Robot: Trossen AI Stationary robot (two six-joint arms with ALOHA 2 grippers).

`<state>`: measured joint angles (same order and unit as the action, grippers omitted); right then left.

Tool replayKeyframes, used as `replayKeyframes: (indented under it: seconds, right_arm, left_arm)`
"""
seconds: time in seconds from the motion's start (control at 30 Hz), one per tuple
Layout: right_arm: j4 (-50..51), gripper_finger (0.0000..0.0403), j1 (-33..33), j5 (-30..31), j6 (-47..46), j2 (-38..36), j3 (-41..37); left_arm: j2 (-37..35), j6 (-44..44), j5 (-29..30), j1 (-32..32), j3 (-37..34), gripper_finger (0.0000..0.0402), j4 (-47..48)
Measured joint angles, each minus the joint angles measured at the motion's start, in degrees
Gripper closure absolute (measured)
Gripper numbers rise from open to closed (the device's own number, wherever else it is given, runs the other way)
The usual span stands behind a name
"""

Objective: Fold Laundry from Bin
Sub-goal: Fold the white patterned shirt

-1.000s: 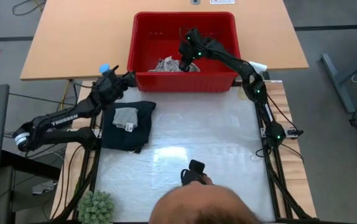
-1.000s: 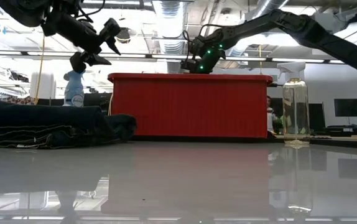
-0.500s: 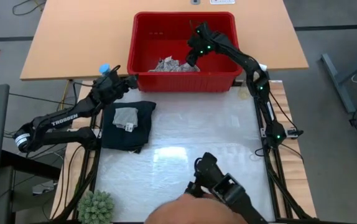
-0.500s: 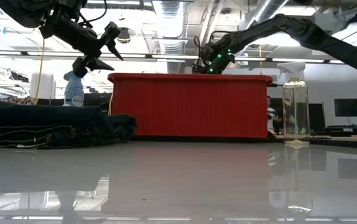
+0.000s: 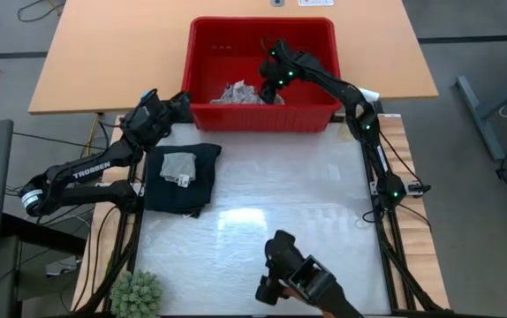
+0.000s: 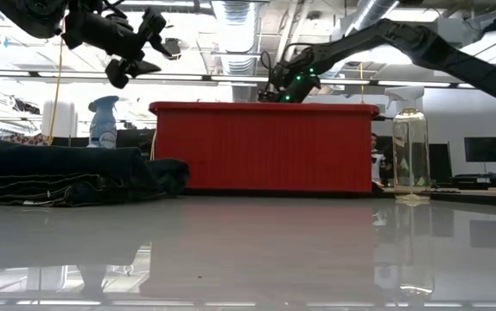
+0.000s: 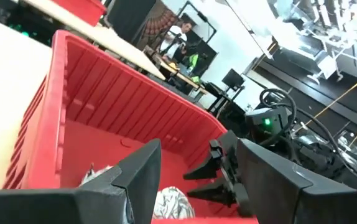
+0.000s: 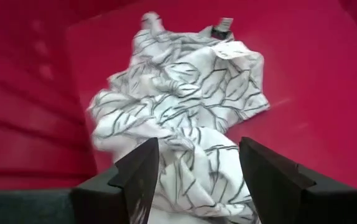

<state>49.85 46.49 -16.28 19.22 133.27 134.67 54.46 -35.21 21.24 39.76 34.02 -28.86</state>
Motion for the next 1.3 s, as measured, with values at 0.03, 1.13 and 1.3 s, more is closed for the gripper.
replayKeyframes:
  seconds: [0.03, 1.13, 1.3]
  right_arm:
    - [0.9, 0.0154, -0.35, -0.07, 0.74, -0.01, 0.0]
    - [-2.18, 0.0154, -5.07, 2.73, 7.15, -15.64, 0.35]
    - [-1.96, 0.0154, -3.85, 2.89, 6.23, -20.43, 0.35]
  left_arm:
    - [0.0, 0.63, -0.26, 0.01, 0.0, 0.0203, -0.29]
    - [30.8, 24.94, -14.94, 0.22, 42.09, 0.0203, 23.52]
    - [47.71, 36.56, -15.64, 1.95, 65.93, 0.0203, 43.38]
